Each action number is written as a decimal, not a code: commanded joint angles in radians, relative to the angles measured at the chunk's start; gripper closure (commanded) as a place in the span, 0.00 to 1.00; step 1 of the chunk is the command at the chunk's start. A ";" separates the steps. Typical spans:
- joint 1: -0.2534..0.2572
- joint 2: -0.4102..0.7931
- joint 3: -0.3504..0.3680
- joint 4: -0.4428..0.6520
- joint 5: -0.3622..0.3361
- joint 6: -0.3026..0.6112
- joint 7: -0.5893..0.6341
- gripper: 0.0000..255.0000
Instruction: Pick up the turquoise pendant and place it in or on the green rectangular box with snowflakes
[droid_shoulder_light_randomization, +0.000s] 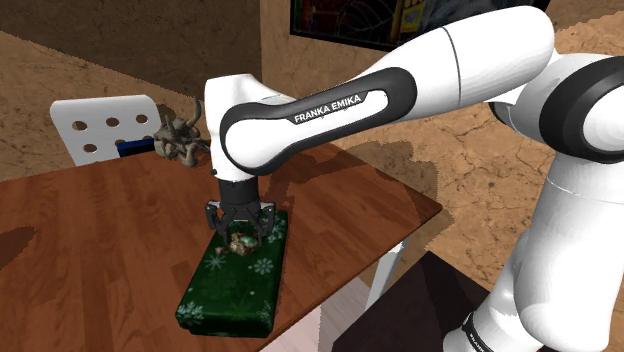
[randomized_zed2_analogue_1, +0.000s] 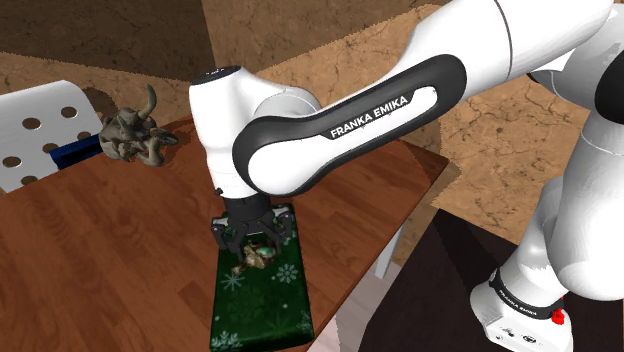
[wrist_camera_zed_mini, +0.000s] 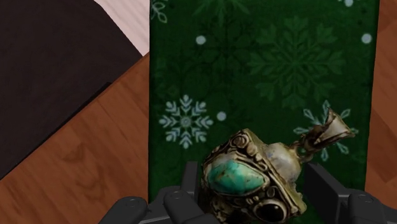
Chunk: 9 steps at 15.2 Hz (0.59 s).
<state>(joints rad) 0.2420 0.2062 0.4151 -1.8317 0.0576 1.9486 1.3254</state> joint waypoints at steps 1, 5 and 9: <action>0.000 0.000 0.000 -0.001 0.000 0.001 0.000 1.00; 0.000 0.000 0.000 -0.001 0.000 0.001 0.000 0.00; 0.000 0.000 0.000 -0.001 0.000 0.001 0.000 0.00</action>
<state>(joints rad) 0.2421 0.2064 0.4151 -1.8325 0.0574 1.9500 1.3254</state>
